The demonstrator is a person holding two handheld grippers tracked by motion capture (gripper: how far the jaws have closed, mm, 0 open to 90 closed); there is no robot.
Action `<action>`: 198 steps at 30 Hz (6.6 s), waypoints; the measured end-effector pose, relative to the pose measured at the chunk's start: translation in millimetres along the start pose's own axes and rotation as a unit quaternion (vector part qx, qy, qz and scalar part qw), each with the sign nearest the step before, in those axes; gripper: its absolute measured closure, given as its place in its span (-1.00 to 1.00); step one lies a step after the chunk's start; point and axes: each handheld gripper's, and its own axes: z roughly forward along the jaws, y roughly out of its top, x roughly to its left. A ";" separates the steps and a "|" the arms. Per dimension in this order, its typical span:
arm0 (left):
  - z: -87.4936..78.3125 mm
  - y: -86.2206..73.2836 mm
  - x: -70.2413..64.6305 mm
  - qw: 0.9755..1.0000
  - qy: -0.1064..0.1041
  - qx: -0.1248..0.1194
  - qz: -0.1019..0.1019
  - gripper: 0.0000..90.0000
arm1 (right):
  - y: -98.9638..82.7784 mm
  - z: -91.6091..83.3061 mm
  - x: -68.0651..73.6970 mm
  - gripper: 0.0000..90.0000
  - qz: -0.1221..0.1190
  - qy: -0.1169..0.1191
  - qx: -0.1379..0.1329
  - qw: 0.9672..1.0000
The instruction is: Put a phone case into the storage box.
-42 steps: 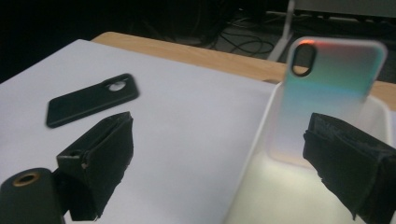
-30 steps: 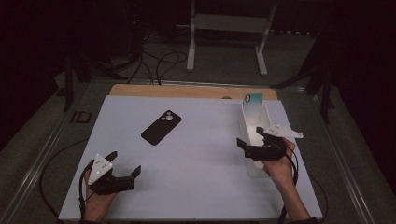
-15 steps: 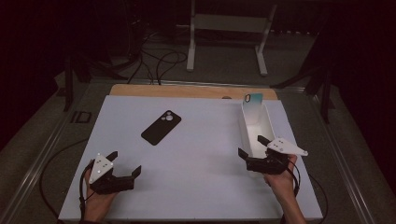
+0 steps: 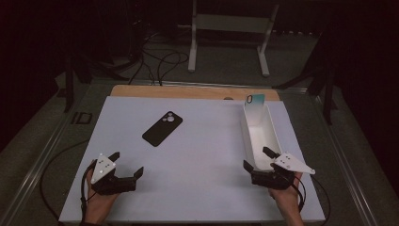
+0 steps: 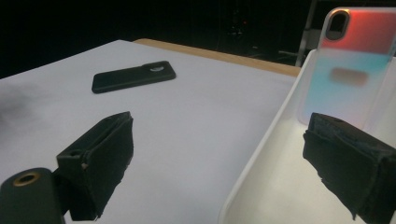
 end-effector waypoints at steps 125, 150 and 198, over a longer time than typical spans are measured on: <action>196.3 47.9 45.3 0.968 -0.011 0.252 0.018 -0.78 | -2.3 -3.5 -2.4 -0.81 0.019 0.008 -0.015 1.000; 173.3 63.7 39.1 0.969 -0.028 0.245 0.017 -0.61 | 0.4 -3.3 -1.8 -0.81 0.018 0.008 -0.016 1.000; 99.9 106.2 -58.7 0.976 -0.147 0.116 0.106 -0.63 | 76.2 67.7 17.4 -0.81 0.061 0.100 0.078 0.990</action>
